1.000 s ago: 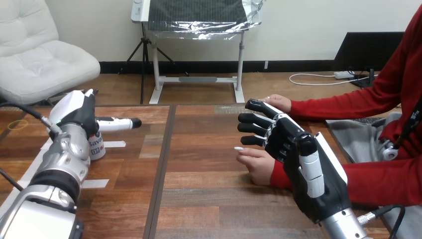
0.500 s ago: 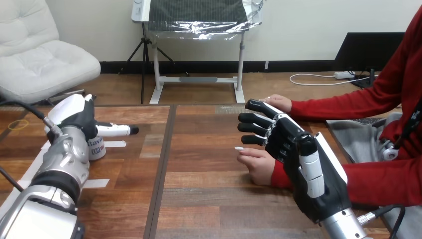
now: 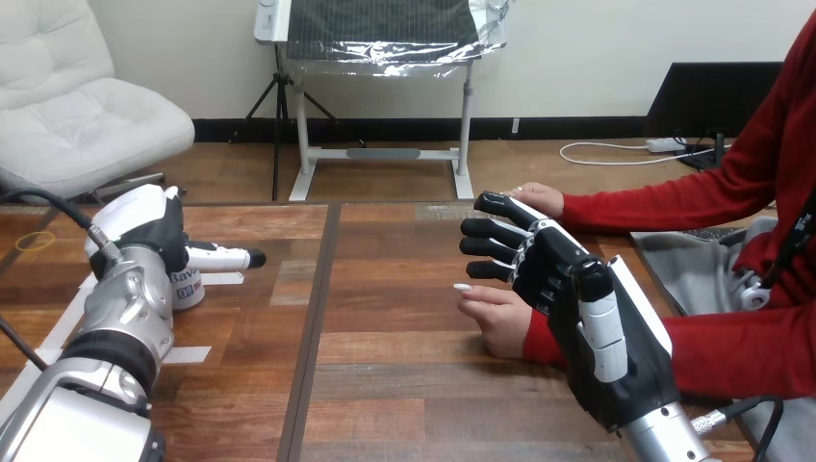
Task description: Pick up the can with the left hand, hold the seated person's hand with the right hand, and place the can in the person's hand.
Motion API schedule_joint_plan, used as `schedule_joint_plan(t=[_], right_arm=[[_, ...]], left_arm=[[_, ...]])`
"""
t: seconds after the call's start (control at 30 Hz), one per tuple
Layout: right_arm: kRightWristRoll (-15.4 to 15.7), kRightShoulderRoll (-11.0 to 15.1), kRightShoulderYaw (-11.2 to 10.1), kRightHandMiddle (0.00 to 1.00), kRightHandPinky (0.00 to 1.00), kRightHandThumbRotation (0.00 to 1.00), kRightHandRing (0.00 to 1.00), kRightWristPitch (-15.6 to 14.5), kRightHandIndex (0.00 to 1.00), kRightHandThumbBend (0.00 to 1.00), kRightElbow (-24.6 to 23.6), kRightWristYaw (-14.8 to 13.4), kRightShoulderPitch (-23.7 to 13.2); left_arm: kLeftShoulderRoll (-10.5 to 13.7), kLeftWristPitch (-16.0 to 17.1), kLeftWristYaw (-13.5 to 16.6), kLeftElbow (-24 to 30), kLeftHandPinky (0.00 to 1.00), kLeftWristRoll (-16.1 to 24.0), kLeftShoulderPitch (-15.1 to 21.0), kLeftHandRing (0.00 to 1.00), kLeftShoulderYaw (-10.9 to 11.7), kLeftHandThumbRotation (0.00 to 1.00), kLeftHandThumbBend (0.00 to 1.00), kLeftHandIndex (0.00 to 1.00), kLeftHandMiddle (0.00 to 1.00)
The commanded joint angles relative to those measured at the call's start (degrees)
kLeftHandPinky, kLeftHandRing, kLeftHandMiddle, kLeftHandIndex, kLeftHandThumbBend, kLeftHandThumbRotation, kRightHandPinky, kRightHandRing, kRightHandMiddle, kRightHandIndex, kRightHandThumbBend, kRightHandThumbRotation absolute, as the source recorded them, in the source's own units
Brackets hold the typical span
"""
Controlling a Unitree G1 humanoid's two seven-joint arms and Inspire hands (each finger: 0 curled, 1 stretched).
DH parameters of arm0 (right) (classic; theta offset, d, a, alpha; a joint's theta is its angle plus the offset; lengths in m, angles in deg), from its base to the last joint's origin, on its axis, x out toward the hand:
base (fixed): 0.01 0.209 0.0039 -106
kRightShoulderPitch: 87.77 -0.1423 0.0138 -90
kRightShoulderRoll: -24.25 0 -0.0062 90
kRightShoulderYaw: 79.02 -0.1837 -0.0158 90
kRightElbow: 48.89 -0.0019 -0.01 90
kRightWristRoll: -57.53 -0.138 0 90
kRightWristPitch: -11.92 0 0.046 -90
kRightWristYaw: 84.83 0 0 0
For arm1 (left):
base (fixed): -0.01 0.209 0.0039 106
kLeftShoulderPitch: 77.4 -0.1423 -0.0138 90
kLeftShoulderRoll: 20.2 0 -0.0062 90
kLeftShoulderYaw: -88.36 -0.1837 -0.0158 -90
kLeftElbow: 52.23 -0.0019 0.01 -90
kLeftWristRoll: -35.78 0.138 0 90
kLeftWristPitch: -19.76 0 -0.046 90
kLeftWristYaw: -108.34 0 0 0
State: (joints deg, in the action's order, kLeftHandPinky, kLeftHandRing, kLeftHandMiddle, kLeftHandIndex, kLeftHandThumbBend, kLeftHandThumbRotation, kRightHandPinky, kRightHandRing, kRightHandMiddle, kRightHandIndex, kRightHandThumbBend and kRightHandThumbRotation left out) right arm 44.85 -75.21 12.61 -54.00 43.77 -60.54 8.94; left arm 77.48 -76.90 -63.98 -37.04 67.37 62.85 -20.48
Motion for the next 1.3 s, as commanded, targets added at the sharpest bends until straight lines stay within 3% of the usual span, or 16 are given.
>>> schedule_joint_plan(t=[0.0,0.47,0.67,1.1,1.27], right_arm=[[-0.6,-0.3,-0.3,0.81,0.76,1.0,0.8,1.0,0.85,0.9,-1.6,0.0,-2.6],[-0.6,-0.2,-0.3,0.81,0.76,1.0,0.8,0.9,0.85,0.9,-1.8,0.0,-2.6],[-0.6,-0.1,-0.3,0.81,0.76,1.0,0.8,0.7,0.85,0.9,-1.9,0.0,-2.6],[-0.7,-0.1,-0.3,0.81,0.75,1.0,0.8,0.9,0.85,0.9,-1.6,0.2,-2.8],[-0.7,-0.2,-0.3,0.81,0.75,1.0,0.8,1.0,0.85,0.9,-1.5,0.2,-3.0]], left_arm=[[0.7,-0.5,0.1,0.0,0.98,1.2,5.0,0.97,-1.1,0.53,0.96,0.95,0.98],[0.9,-1.4,0.3,0.1,0.93,0.7,4.8,0.93,-1.0,0.47,0.96,0.9,0.93],[1.2,-2.7,-2.3,-0.3,0.91,2.2,5.2,0.91,-2.7,0.49,0.94,0.88,0.91],[1.4,-4.1,-4.7,-0.1,0.77,1.1,5.4,0.87,-2.3,0.51,0.9,0.85,0.88],[1.3,-4.7,-5.1,0.0,0.64,0.6,5.5,0.8,-2.1,0.5,0.91,0.82,0.82]])
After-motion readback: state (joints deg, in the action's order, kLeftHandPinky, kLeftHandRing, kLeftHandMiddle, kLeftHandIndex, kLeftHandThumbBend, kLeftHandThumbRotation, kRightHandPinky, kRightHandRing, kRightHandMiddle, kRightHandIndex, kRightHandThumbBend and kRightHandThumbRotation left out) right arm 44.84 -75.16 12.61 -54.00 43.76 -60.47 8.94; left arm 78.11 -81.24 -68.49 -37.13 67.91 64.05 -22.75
